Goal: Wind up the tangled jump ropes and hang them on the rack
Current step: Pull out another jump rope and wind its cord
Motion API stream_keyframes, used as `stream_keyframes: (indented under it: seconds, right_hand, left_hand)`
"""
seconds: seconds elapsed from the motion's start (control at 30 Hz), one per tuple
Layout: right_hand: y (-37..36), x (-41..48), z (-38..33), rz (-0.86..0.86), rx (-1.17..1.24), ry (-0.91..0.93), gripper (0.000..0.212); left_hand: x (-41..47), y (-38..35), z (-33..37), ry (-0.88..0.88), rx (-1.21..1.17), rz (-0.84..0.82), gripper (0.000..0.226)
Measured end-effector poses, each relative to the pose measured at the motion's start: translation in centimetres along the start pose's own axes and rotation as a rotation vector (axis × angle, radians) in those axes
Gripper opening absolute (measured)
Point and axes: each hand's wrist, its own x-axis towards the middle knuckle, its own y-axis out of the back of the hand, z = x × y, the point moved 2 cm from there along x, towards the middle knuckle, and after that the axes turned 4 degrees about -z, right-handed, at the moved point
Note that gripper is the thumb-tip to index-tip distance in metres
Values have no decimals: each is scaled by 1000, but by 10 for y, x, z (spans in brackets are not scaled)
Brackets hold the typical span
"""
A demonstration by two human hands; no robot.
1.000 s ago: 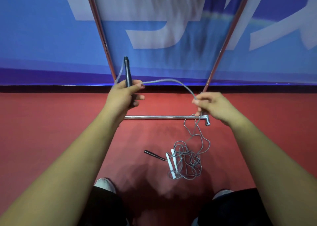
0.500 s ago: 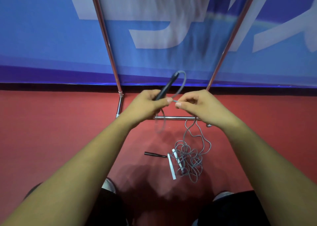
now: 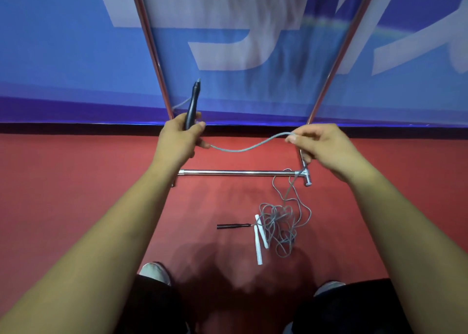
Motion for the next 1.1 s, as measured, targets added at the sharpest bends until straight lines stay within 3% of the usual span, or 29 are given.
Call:
stream_keyframes:
  seconds: [0.1, 0.2, 0.3, 0.4, 0.6, 0.73, 0.8, 0.87, 1.0, 1.1]
  right_hand:
    - [-18, -10, -24, -112, -143, 39, 10]
    - [-42, -18, -42, -214, -173, 111, 11]
    - [-45, -16, -47, -166, -113, 145, 11]
    - [-40, -13, -38, -196, -113, 123, 9]
    - [-16, -3, 32, -415, -409, -191, 18]
    - [-10, -3, 31, -226, -175, -142, 16]
    - [-7, -1, 12, -103, -30, -53, 14]
    - [-11, -4, -11, -95, -80, 16, 12]
    - [-37, -17, -42, -231, -173, 127, 12]
    - [-39, -15, -48, -155, -99, 156, 11]
  left_hand:
    - [-7, -8, 5, -69, 52, -133, 18]
    - [-22, -28, 11, -48, -92, -422, 17]
    - [-34, -41, 15, -77, -5, -584, 7]
    - [-31, -44, 20, -65, -47, -481, 19]
    - [-13, -29, 17, 24, -565, -269, 20]
    - [-5, -21, 8, -41, -290, -134, 5]
    - [-2, -17, 3, -63, -99, -45, 14]
    - [-5, -17, 6, -118, -47, -47, 21]
    - [-22, -38, 16, -128, -106, -392, 18]
    - [-34, -51, 16, -157, 68, -598, 7]
